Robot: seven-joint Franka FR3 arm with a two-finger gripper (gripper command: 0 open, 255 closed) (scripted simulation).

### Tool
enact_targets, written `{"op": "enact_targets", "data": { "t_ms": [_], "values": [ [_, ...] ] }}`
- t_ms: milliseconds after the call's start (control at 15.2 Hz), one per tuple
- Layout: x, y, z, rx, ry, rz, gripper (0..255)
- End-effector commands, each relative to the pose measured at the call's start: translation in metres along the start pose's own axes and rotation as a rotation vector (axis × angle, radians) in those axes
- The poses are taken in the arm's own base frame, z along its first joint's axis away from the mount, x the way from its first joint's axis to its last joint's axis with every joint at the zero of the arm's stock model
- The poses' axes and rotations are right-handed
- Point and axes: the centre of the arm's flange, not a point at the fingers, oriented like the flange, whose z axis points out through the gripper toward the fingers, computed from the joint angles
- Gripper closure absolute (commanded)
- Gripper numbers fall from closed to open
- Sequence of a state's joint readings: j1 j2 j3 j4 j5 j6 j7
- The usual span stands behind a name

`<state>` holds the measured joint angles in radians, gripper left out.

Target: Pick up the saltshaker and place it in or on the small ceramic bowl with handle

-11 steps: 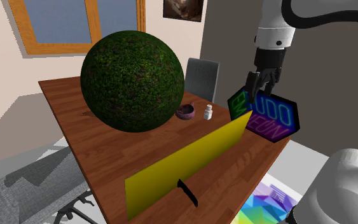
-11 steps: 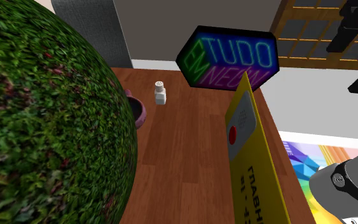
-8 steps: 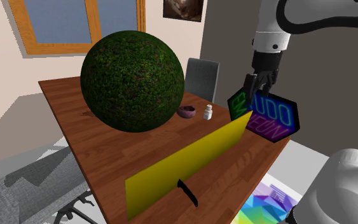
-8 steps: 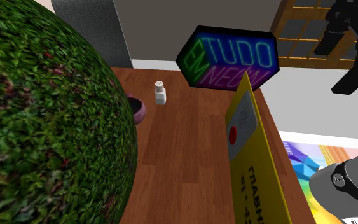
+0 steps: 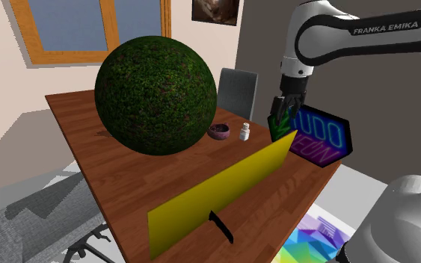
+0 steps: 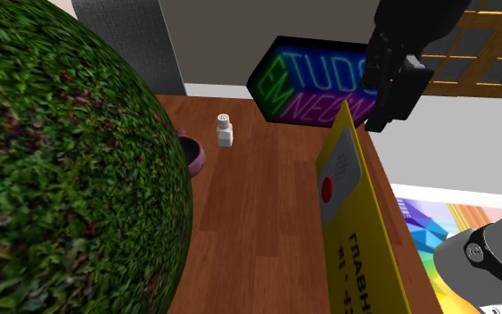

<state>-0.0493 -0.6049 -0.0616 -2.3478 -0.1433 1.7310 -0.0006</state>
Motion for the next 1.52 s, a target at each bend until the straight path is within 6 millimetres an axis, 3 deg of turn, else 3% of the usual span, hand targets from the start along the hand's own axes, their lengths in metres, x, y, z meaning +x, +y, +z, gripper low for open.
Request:
{"op": "enact_targets", "data": {
  "t_ms": [0,1452],
  "values": [
    [0.018,0.011,0.015,0.000,0.011,-0.008,0],
    [0.227,0.118,0.167,0.001,0.104,-0.094,0]
  ]
}}
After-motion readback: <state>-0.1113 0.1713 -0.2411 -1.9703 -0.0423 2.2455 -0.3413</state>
